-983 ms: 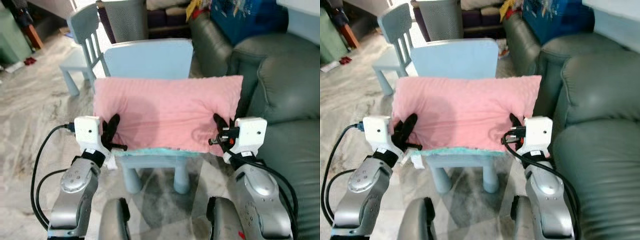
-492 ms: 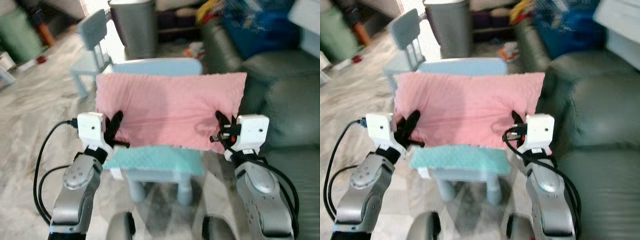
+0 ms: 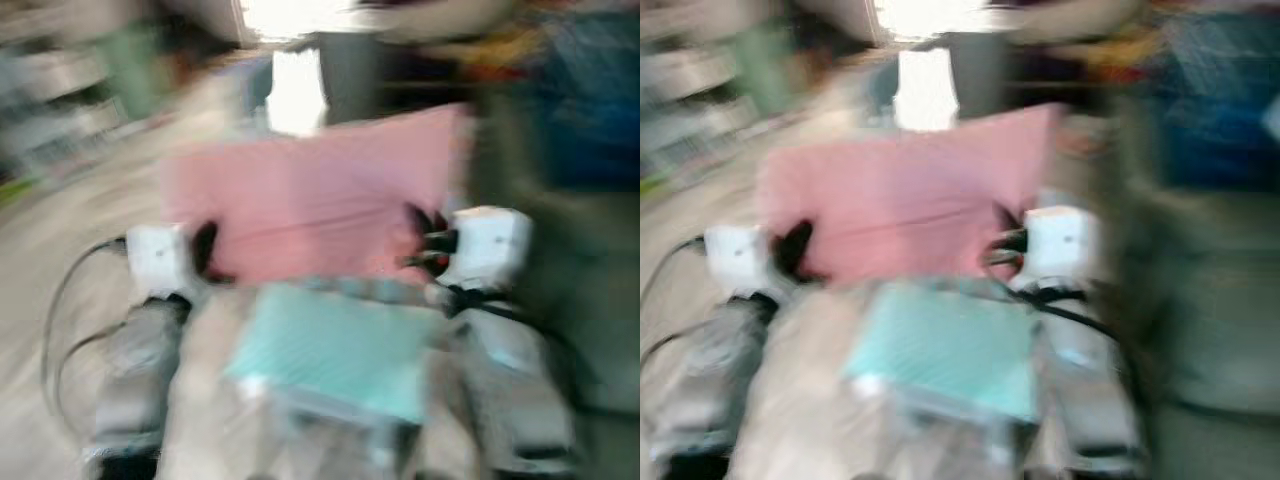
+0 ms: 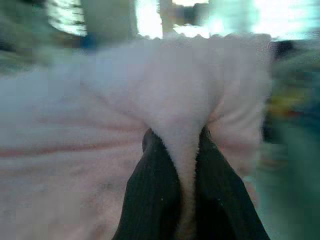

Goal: Move the pillow to the sofa

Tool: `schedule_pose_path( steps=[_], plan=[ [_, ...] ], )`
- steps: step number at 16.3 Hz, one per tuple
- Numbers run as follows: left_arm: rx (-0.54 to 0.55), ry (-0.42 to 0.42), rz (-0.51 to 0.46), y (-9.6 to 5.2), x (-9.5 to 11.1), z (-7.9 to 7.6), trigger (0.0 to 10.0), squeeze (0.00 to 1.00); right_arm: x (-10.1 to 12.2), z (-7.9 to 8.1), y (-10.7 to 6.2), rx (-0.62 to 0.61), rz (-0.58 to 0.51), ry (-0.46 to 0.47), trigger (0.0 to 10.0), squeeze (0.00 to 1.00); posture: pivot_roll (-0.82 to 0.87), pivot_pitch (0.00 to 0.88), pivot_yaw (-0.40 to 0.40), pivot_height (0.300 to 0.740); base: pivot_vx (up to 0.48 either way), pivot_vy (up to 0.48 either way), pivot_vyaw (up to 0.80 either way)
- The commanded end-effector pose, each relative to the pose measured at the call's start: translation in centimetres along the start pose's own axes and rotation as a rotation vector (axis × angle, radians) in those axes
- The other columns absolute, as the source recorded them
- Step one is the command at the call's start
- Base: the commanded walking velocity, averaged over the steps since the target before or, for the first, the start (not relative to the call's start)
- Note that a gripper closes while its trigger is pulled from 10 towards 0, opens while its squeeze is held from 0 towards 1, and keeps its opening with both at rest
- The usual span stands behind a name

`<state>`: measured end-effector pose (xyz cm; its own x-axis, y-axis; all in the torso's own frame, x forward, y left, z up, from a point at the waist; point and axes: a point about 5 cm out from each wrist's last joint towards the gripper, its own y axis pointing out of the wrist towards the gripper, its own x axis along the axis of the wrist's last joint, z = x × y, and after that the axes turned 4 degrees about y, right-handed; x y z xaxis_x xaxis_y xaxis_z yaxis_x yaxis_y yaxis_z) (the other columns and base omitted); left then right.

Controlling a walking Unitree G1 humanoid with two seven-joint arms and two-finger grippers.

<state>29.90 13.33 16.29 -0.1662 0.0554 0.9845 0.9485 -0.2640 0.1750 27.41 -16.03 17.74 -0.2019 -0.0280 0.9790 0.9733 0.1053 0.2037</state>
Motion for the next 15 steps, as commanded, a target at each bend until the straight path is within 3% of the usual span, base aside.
schedule_pose_path(
  steps=[1, 15],
  plan=[
    [0.058, 0.037, 0.021, -1.09, -0.37, 1.84, 10.0, 0.00, 0.98, 0.64, 0.49, 0.003, -0.046, 0.020, 10.0, 0.00, -0.12, 0.000, 0.106, 0.740, 0.000, 0.000, 0.00],
    [0.146, 0.077, 0.089, -0.36, -0.88, 2.00, 10.0, 0.00, 1.72, 0.80, 1.04, 0.011, -0.062, 0.029, 10.0, 0.00, -0.11, 0.000, 0.093, 0.740, 0.000, 0.000, 0.00]
  ],
)
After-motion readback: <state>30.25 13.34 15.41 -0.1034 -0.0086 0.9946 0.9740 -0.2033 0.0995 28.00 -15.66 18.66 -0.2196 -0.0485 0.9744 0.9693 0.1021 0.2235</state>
